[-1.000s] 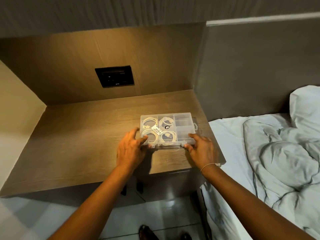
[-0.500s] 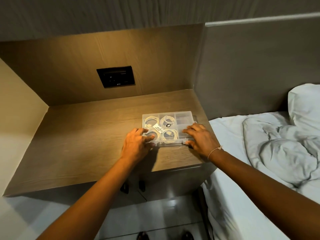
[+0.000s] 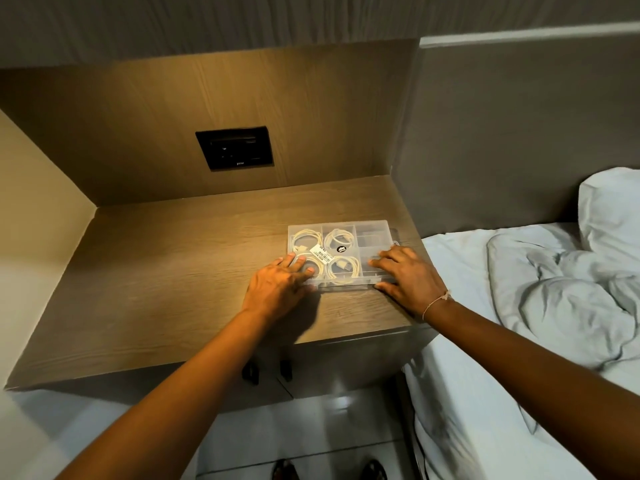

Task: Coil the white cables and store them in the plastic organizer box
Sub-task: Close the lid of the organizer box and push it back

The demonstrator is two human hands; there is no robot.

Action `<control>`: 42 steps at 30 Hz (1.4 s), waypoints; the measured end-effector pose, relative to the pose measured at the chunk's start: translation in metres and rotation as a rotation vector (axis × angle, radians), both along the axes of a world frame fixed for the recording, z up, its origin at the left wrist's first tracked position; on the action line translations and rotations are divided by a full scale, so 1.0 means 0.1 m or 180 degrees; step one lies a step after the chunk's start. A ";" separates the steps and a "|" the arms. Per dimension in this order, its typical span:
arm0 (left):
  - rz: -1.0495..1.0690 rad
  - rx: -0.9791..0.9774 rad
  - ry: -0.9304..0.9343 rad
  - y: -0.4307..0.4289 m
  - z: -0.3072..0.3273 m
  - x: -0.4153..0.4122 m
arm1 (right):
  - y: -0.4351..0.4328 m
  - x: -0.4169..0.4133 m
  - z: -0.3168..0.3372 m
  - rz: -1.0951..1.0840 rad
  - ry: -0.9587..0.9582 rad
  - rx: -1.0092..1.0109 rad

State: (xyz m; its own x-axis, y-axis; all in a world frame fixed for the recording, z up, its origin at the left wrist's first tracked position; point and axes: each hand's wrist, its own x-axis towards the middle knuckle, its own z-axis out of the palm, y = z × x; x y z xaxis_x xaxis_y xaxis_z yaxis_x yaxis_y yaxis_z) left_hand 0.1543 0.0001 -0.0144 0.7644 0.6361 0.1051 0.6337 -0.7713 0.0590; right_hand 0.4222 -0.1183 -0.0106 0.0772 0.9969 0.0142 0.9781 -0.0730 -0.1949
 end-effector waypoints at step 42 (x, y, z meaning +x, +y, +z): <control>0.0705 -0.1234 0.0724 0.69 0.15 0.66 | 0.90 0.19 0.10 -0.0335 -0.0135 -0.0830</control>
